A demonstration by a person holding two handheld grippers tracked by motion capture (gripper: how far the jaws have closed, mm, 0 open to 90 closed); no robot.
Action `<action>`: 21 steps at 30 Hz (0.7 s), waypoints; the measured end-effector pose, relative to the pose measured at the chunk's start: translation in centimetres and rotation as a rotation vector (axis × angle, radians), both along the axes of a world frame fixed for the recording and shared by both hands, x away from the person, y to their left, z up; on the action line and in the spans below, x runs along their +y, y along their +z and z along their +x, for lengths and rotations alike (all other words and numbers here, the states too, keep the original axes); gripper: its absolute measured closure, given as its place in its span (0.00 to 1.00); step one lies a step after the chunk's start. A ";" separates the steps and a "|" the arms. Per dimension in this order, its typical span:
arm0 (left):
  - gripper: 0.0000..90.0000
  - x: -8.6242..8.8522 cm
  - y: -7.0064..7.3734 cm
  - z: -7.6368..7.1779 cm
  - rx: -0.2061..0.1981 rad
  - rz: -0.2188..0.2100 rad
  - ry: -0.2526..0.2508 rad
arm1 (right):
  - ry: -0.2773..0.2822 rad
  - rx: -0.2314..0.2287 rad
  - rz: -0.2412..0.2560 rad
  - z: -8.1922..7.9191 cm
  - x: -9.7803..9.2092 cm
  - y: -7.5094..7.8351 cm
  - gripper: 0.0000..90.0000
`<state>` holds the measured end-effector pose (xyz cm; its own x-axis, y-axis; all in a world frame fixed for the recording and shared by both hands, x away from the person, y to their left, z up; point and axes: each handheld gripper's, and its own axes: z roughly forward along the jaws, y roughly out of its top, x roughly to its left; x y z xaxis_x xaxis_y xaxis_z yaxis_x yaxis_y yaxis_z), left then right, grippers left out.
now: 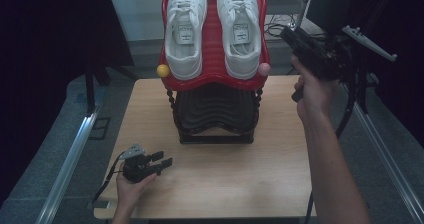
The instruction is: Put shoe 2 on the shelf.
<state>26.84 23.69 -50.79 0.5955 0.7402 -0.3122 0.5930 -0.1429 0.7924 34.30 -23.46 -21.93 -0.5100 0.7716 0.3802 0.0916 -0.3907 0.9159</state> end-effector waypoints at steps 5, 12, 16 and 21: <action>0.52 -0.1 -0.1 0.1 0.002 0.003 0.001 | 0.011 0.005 -0.019 -1.5 -1.3 -2.0 0.55; 0.52 -0.2 -0.2 0.1 0.003 0.011 -0.002 | 0.037 0.035 -0.020 -2.7 -2.7 -5.9 0.54; 0.52 -0.2 -0.2 0.1 0.004 0.010 -0.003 | 0.040 0.049 -0.023 -3.2 -3.2 -8.1 0.54; 0.52 -0.2 -0.1 0.0 0.005 0.004 0.002 | 0.046 0.075 -0.063 -4.0 -3.6 -11.3 0.55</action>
<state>26.86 23.52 -50.92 0.5929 0.7423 -0.3123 0.5970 -0.1448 0.7891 30.31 -27.03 -33.23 -0.5174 0.7717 0.3699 0.1778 -0.3259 0.9285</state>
